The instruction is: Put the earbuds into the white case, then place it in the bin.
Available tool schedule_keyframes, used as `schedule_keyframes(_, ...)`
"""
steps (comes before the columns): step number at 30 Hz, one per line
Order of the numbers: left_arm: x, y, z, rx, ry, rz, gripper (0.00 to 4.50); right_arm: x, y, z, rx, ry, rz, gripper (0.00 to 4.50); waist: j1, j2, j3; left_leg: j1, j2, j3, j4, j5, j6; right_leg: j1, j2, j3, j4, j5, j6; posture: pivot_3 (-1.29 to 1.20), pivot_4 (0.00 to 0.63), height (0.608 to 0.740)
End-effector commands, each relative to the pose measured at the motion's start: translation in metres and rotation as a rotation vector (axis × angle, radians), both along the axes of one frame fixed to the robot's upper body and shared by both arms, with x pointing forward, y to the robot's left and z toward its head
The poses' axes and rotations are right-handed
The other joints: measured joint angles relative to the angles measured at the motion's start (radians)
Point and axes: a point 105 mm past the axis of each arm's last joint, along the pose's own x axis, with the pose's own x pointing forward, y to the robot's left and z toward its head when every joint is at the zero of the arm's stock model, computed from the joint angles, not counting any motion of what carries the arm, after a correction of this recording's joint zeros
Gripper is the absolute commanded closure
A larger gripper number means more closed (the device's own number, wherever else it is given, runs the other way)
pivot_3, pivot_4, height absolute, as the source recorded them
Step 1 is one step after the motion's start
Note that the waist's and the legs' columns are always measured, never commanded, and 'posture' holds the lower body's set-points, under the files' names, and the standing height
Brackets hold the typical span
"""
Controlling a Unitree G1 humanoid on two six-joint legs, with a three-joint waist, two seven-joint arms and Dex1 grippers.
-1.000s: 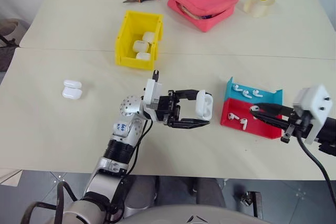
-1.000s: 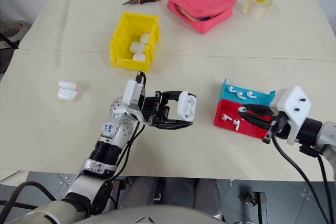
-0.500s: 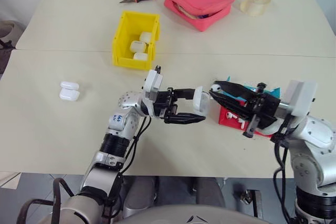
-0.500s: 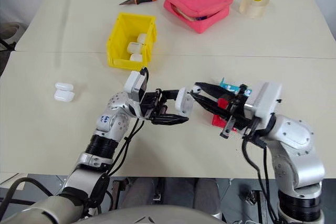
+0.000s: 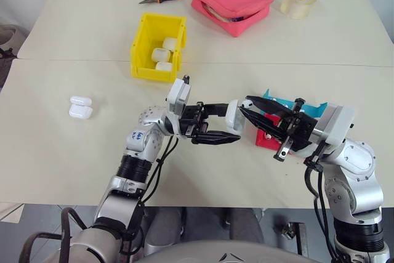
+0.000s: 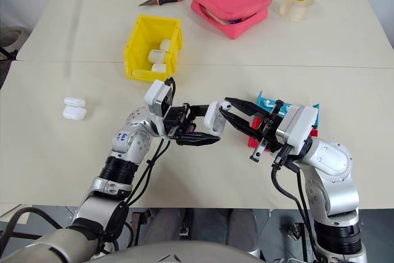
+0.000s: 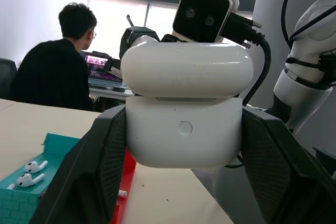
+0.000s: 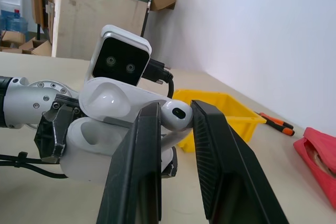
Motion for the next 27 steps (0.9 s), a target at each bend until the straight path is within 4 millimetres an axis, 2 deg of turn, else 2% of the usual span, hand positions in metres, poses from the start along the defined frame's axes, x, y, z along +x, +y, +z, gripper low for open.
schedule_keyframes(1, -0.004, 0.0, 0.02, -0.067, -0.064, -0.014, 1.69, -0.002, 0.002, -0.002, -0.001, -0.016, 0.001, 4.01, 0.0, 0.0, 0.0, 0.0, 0.0, 0.0, 0.0, 0.0, 0.0, 0.0, 0.0, 0.0, 0.0, 0.0, 0.0, 0.0, 0.15, 0.74)
schedule_keyframes(6, -0.001, -0.001, 0.023, -0.085, -0.06, 0.005, 1.69, -0.007, 0.009, -0.002, -0.012, -0.036, 0.031, 4.01, 0.0, 0.0, 0.0, 0.0, 0.0, 0.0, 0.0, 0.0, 0.0, 0.0, 0.0, 0.0, 0.0, 0.0, 0.0, 0.0, 0.15, 0.74)
schedule_keyframes(16, 0.001, 0.001, 0.023, -0.092, -0.058, 0.021, 1.69, -0.012, 0.011, -0.002, -0.057, -0.063, 0.056, 4.01, 0.0, 0.0, 0.0, 0.0, 0.0, 0.0, 0.0, 0.0, 0.0, 0.0, 0.0, 0.0, 0.0, 0.0, 0.0, 0.0, 0.15, 0.74)
schedule_keyframes(27, -0.016, 0.007, 0.019, -0.044, -0.034, -0.135, 1.69, -0.005, 0.012, 0.0, -0.108, -0.136, 0.049, 4.01, 0.0, 0.0, 0.0, 0.0, 0.0, 0.0, 0.0, 0.0, 0.0, 0.0, 0.0, 0.0, 0.0, 0.0, 0.0, 0.0, 0.15, 0.74)
